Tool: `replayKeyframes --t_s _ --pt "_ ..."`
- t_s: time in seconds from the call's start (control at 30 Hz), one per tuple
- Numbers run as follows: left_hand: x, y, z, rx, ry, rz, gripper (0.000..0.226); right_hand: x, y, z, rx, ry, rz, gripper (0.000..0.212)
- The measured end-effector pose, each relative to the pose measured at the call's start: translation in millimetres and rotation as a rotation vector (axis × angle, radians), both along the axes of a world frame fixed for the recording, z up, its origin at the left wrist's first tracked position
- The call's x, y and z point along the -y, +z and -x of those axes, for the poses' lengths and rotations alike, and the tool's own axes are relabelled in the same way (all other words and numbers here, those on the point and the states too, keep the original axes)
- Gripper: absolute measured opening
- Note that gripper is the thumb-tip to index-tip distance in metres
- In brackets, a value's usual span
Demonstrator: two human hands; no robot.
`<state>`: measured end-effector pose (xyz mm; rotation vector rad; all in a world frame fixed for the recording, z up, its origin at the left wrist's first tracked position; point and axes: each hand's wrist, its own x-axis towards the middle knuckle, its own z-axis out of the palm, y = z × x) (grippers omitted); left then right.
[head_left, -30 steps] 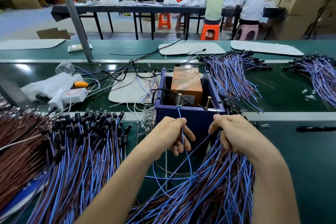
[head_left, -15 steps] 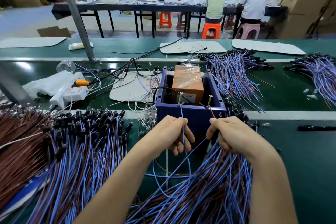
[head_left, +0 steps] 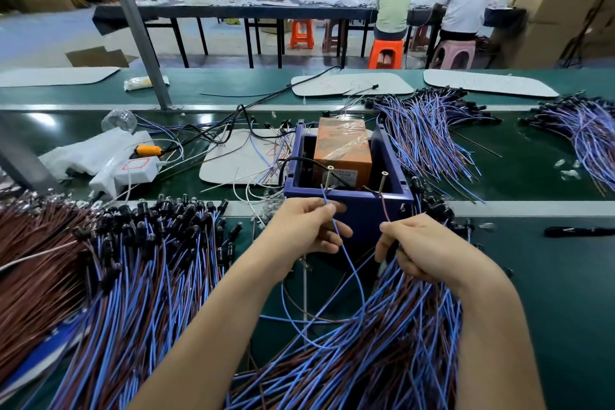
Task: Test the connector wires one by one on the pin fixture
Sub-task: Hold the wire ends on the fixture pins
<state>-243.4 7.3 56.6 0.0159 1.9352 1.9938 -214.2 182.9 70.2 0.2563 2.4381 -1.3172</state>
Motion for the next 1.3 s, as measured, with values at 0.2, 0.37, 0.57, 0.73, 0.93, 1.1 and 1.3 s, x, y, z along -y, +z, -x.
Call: replayKeyframes --t_s 0.2,0.37,0.57,0.73,0.93,1.1,1.3 --pt "3 5 -1 -0.010 -0.015 0.041 0.037 -1 1 -1 -0.006 0.004 0.005 0.049" --pt "4 11 -6 -0.033 -0.091 0.060 0.033 -3 0 0 -0.019 0.006 0.012 0.050" --pt "5 17 -9 -0.118 -0.070 -0.098 0.032 -3 -2 0 -0.034 0.004 0.023 0.049" --pt "5 26 -10 -0.003 0.050 -0.344 0.034 -5 -1 -1 -0.028 0.000 0.022 0.047" --pt "6 20 -7 -0.082 0.158 -0.299 0.036 -2 0 -2 -0.012 0.024 0.017 0.048" --pt "1 16 -9 -0.100 0.169 -0.325 0.035 -2 5 -4 -0.061 0.011 0.036 0.048" --pt "-10 9 -14 -0.066 0.094 -0.308 0.032 10 16 -9 -0.108 0.069 0.113 0.046"
